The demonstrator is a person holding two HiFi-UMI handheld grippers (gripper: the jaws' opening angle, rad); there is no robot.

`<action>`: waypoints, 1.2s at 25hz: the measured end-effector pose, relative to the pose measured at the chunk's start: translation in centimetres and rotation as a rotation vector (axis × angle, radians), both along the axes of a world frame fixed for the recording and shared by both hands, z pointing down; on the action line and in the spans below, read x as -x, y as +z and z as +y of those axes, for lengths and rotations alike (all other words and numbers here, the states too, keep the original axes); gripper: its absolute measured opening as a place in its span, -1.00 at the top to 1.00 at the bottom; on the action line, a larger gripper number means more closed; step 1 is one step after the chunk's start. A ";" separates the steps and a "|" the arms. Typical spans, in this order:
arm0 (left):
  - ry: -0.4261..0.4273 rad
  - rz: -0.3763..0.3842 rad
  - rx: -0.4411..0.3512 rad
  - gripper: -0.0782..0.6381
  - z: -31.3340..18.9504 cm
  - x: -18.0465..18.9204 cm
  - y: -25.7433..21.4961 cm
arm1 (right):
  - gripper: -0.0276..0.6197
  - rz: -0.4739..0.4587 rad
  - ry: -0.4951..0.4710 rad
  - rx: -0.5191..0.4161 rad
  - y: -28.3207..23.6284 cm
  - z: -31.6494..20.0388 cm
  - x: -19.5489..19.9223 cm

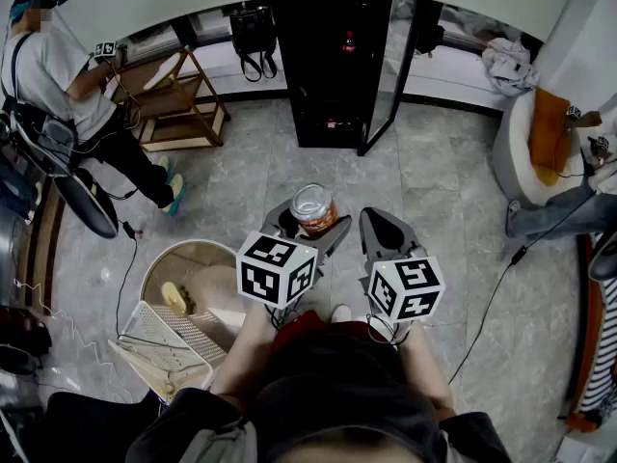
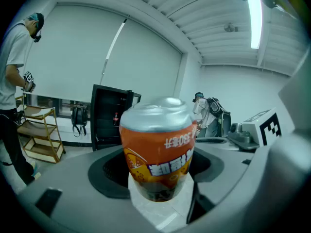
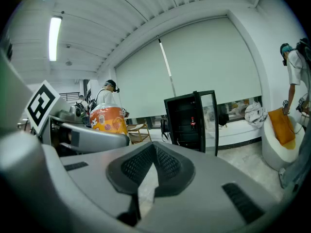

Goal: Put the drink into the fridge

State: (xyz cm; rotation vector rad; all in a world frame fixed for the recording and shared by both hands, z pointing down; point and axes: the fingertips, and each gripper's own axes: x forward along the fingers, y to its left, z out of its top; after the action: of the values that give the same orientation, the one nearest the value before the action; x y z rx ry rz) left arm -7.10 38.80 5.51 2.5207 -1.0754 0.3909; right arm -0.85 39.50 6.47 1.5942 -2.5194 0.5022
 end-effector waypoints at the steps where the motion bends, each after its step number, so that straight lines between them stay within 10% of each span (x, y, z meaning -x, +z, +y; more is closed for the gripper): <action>1: 0.000 0.000 -0.001 -0.17 -0.2 -0.2 0.0 | 0.86 0.000 -0.002 0.000 0.1 -0.2 -0.1; 30: -0.007 -0.021 0.003 -0.17 -2.2 -3.7 0.8 | 0.86 -0.030 0.009 0.052 2.6 -1.3 -4.4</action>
State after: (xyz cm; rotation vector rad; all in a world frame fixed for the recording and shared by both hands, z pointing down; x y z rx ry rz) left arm -3.43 36.63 6.27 2.5154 -1.0903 0.4179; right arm 3.56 38.21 9.10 1.5918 -2.5008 0.5918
